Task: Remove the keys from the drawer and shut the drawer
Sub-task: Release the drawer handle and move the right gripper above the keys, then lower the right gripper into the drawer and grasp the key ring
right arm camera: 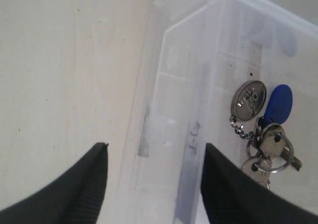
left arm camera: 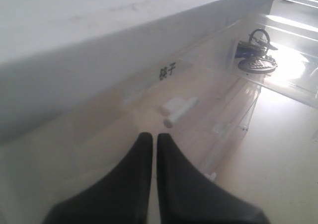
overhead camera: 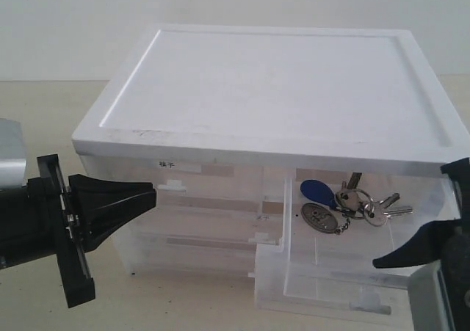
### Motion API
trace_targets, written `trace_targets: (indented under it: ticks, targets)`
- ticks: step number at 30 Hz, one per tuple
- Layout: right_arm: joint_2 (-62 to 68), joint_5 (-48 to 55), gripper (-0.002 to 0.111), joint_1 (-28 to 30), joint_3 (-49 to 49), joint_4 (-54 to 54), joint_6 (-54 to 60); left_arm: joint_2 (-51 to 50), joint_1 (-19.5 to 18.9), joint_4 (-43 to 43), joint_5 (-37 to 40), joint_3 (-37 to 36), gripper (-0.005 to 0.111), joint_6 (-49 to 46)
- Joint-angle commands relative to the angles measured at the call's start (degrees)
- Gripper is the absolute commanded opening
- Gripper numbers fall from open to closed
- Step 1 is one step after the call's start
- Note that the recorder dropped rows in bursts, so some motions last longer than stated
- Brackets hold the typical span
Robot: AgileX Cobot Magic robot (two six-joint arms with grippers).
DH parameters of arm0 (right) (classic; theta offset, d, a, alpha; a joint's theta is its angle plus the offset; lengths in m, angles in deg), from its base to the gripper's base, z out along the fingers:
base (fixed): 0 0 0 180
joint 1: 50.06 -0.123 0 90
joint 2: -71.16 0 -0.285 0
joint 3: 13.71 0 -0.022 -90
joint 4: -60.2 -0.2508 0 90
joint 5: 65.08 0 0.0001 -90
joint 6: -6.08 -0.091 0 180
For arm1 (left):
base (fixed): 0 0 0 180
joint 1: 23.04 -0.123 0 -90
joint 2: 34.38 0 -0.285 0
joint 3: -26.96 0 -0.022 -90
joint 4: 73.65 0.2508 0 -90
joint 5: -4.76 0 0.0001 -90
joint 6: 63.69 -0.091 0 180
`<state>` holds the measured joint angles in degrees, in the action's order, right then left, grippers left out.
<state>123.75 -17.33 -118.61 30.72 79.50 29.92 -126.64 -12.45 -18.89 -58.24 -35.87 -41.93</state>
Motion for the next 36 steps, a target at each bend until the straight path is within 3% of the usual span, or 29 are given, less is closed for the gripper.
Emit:
trace_targets:
  ticks: [1, 4, 7, 12, 22, 24, 25, 27, 29, 36]
  targets:
    - [-0.26, -1.1, 0.053, -0.11, -0.68, -0.32, -1.07, -0.2, 0.12, -1.86, -0.36, 0.19, 0.005, -0.45]
    - [-0.26, -0.7, 0.053, -0.11, -2.71, -0.32, -2.6, -0.2, 0.12, -1.86, -0.36, 0.19, 0.005, -0.45]
    - [-0.26, 0.44, 0.053, 0.0, -4.54, 0.78, -11.95, -0.2, 0.12, -1.86, -0.36, 0.19, 0.005, -0.45]
    - [-0.12, 11.33, 0.052, 0.0, -7.89, 5.38, -26.03, -0.2, 0.12, -1.63, -0.36, 0.19, 0.005, -0.43]
    - [-0.55, 7.97, 0.052, 0.0, -13.55, -6.32, -21.82, -0.2, 0.12, -1.52, -0.36, 0.19, 0.005, -0.43]
    - [-0.55, 4.33, 0.052, 0.0, -13.98, -4.87, -25.35, -0.2, 0.12, -1.52, -0.36, 0.19, 0.005, -0.43]
    - [-0.28, 3.66, 0.051, 0.0, -13.86, -1.92, -28.44, -0.2, 0.12, -1.52, -0.36, 0.19, 0.005, -0.43]
    - [1.8, 4.88, 0.028, 0.0, -13.86, 5.99, -35.46, -0.2, 0.12, -1.4, -0.36, 0.19, 0.005, -0.43]
    - [3.47, 5.85, 0.001, 0.0, -13.86, 6.62, -34.37, -0.2, 0.12, -1.05, -0.36, 0.19, 0.005, 0.05]
    - [12.62, 8.67, 0.001, 0.0, -13.86, 1.47, -28.83, -0.2, 0.12, -0.36, 0.05, 0.19, 0.005, 0.44]
